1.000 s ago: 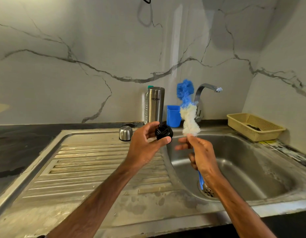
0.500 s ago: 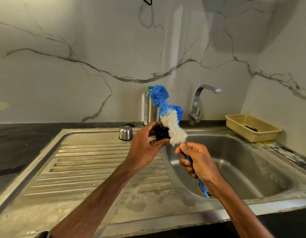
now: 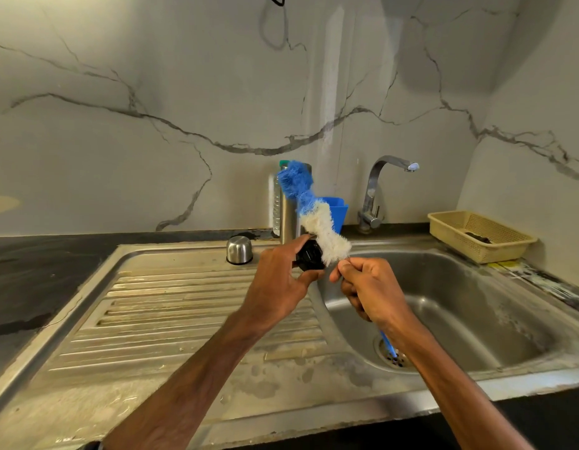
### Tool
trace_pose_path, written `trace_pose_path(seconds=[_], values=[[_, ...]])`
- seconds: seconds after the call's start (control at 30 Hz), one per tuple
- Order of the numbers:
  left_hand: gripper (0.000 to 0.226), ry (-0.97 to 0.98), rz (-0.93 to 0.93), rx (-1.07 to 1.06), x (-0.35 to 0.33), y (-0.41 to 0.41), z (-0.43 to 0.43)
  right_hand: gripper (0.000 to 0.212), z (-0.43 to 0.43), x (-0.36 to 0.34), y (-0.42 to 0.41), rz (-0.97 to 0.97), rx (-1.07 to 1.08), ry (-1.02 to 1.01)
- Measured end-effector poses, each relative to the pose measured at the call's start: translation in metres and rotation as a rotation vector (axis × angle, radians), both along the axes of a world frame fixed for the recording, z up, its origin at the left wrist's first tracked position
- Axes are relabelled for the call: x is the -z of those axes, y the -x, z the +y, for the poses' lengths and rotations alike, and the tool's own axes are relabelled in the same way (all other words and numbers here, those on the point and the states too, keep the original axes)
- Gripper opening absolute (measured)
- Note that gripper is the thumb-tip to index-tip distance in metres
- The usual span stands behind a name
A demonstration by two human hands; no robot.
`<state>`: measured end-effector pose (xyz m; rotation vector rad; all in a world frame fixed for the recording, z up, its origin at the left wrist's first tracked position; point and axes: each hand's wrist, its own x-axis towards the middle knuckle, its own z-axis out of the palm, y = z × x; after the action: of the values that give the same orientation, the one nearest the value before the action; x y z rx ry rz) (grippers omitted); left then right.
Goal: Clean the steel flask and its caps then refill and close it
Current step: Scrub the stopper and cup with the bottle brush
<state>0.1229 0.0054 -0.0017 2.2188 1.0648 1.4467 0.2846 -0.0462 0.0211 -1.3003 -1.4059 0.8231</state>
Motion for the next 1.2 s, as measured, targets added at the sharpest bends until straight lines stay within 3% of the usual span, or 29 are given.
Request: trace_pose_path(seconds=[0.23,0.37,0.7,0.83,0.97,1.2], values=[[0.068,0.026,0.025,-0.049,0.004,0.008,0.009,0.035,-0.008,0.008,0.004,-0.066,0.001,0.009],[0.069,-0.009,0.154,-0.050,0.008,-0.002,0.006,0.034,0.005,0.002,-0.001,-0.060,0.085,-0.010],[0.054,-0.004,0.195,-0.026,0.003,-0.006,-0.001,0.035,0.002,0.009,-0.001,-0.202,0.160,-0.104],[0.060,0.023,0.125,-0.106,-0.001,0.008,0.009,0.031,-0.011,0.014,0.002,-0.273,0.117,-0.100],[0.049,-0.013,0.207,-0.029,0.003,-0.006,-0.003,0.031,-0.004,0.005,0.001,-0.260,0.173,-0.135],[0.049,-0.016,0.237,-0.118,0.010,0.001,0.005,0.032,-0.019,0.016,0.002,-0.337,0.139,-0.121]])
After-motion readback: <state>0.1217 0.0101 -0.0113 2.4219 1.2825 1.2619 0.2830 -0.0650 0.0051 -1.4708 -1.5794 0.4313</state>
